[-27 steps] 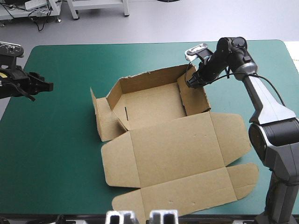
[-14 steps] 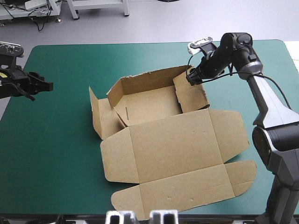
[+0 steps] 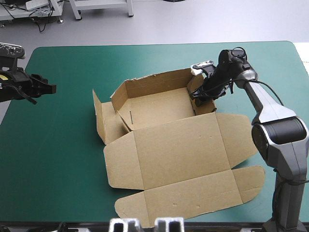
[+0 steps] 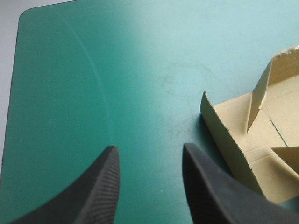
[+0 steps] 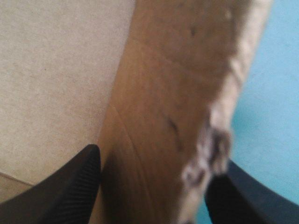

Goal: Fold the box

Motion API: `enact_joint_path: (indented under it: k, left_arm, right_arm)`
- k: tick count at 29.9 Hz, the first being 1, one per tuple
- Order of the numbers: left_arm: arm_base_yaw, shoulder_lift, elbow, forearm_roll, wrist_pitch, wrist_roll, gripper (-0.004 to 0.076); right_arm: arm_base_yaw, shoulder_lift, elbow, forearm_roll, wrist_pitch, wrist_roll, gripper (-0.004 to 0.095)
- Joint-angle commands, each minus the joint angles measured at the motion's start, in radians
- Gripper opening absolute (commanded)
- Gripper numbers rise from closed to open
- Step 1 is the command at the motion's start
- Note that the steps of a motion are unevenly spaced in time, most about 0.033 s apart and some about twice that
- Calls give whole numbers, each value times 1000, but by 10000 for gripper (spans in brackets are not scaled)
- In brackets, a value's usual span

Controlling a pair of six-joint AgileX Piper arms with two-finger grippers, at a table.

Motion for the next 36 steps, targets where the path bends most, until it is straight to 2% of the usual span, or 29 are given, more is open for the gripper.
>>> enact_joint_path:
  k: [1, 6, 9, 12, 18, 23, 27, 30, 32, 36]
  left_arm:
    - [1, -18, -27, -35, -45, -2, 307]
    - [1, -18, -27, -59, -41, -16, 307]
    - [1, -18, -27, -78, -27, -16, 307]
    - [1, -18, -27, -70, -13, -16, 307]
    - [1, -10, -20, -70, 0, -16, 306]
    - [1, -3, 56, -36, -85, -16, 306]
    - [15, 14, 142, -38, -164, -33, 306]
    - [62, 45, 203, -157, -203, 14, 306]
    - [99, 73, 229, -327, -191, 95, 306]
    - [162, 140, 271, -758, -51, 370, 306]
  right_arm:
    - [-2, -38, -24, 47, 23, -5, 372]
    - [-2, -35, -25, 82, 8, -92, -23]
    - [-13, -35, -34, 114, 23, -94, -25]
    - [-37, -59, -45, 193, 24, -97, -25]
    - [-115, -222, -43, 320, 26, -141, -25]
    - [-188, -365, -40, 328, 26, -155, -25]
    - [-261, -456, -31, 377, 26, -181, -25]
    - [-316, -493, -31, 425, 26, -192, -25]
    - [-345, -506, -31, 467, 26, -197, -25]
    - [-354, -512, -31, 552, 26, -220, -25]
